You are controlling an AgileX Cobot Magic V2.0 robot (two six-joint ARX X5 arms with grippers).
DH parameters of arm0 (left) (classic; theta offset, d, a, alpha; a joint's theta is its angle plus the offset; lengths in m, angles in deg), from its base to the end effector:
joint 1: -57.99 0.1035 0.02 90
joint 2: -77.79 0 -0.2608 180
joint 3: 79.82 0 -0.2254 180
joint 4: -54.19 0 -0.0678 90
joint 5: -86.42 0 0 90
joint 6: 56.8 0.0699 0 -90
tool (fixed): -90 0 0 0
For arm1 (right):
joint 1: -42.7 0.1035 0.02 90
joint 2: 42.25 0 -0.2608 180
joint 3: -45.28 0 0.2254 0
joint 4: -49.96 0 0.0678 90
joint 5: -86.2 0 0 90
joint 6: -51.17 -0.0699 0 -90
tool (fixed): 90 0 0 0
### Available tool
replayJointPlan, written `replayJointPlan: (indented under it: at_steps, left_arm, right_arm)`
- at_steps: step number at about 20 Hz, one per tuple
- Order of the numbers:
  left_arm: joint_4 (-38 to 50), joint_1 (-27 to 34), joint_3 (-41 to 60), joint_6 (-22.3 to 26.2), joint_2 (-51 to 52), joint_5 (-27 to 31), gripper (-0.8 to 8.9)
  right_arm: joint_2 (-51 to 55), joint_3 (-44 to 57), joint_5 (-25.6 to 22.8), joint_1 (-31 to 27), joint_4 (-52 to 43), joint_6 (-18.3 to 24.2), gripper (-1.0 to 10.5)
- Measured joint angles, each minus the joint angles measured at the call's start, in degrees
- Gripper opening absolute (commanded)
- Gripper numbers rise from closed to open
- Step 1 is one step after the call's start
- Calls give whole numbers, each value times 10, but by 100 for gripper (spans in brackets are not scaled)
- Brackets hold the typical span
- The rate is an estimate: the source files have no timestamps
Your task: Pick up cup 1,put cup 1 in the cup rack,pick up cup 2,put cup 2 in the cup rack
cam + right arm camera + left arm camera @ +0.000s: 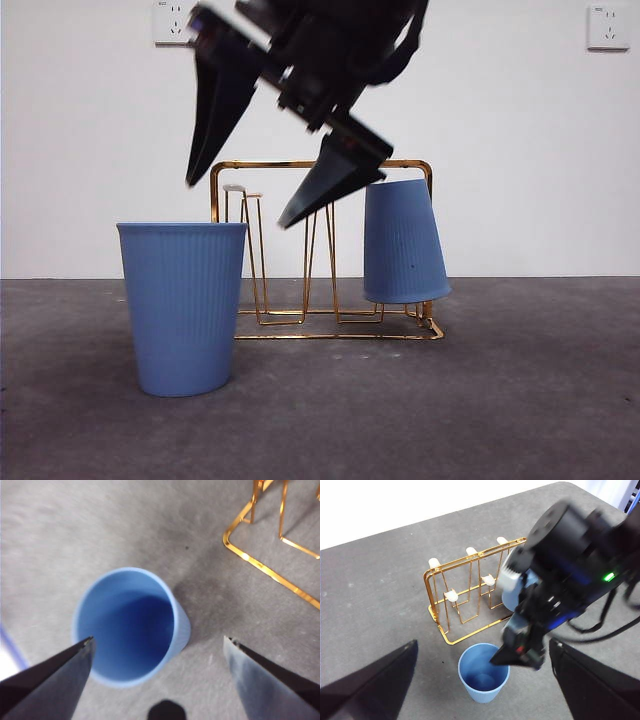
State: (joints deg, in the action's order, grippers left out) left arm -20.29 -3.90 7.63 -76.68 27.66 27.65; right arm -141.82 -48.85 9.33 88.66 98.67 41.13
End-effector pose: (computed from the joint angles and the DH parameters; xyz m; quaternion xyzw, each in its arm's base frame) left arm 0.0920 -0.0952 0.3880 0.0375 0.2309 -0.2175 0.9476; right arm 0.2439 0.2751 0.2292 -0.0603 0.4733 0.3992 0.7829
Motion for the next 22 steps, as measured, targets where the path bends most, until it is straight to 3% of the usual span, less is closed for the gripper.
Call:
replayJointPlan:
  at_steps: [4,10,14,19,22]
  left_arm:
    - [0,0,0,4,0,-1,439]
    - [0,0,0,4,0,-3,439]
    - [0,0,0,4,0,-3,439]
    - [41,0,0,4,0,-65,439]
    - [90,0,0,3,0,-106,440]
  right_arm:
    - [-38,0,-14,5,-23,-14,428]
    - [-62,0,-26,5,-33,-26,121]
    - [-63,0,-26,5,-35,-26,-16]
    - [-61,0,-24,5,-5,-6,-17]
    - [-19,2,-72,5,60,25,-17]
